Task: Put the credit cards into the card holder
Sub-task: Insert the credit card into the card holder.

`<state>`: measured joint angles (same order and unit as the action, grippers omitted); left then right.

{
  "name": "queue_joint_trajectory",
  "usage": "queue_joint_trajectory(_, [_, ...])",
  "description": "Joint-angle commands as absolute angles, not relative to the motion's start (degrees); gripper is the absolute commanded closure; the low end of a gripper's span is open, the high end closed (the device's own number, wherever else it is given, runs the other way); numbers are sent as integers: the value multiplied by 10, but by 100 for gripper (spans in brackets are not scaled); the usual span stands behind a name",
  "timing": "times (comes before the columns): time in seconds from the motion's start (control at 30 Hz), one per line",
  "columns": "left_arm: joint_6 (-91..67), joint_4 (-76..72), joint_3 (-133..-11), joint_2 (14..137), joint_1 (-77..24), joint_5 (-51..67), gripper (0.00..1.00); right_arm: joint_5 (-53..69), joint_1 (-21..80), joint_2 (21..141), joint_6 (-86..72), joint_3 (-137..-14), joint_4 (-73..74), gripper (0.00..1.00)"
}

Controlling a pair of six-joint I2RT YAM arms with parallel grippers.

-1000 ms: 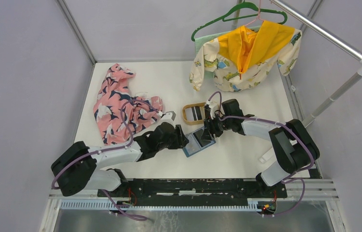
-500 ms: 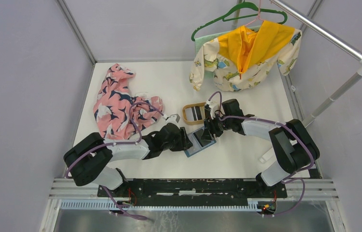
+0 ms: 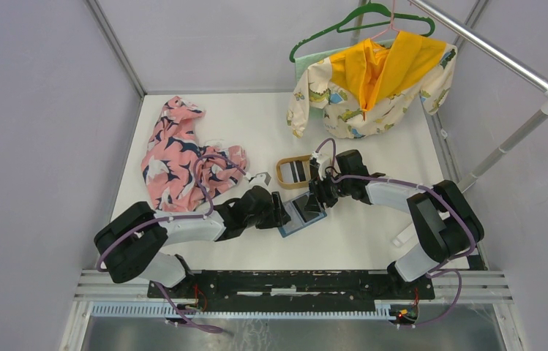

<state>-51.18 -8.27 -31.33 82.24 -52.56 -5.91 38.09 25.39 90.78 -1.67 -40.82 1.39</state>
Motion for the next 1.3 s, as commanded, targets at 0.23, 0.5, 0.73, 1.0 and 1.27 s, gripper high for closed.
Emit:
queue_joint_trajectory(0.23, [-531, -142, -341, 846, -524, -32, 40, 399, 252, 897, -18, -417, 10, 40])
queue_joint_trajectory(0.5, [-532, -147, -342, 830, -522, -34, 46, 404, 252, 898, -18, -417, 11, 40])
queue_joint_trajectory(0.73, [-537, -189, -335, 818, -520, -21, 48, 410, 251, 895, -18, -418, 12, 40])
queue_joint_trajectory(1.0, [-538, -185, -333, 807, -513, -26, 49, 420, 233, 873, -13, -421, 16, 38])
queue_joint_trajectory(1.27, [-532, -166, -326, 803, -513, -45, 50, 418, 206, 873, -11, -421, 22, 38])
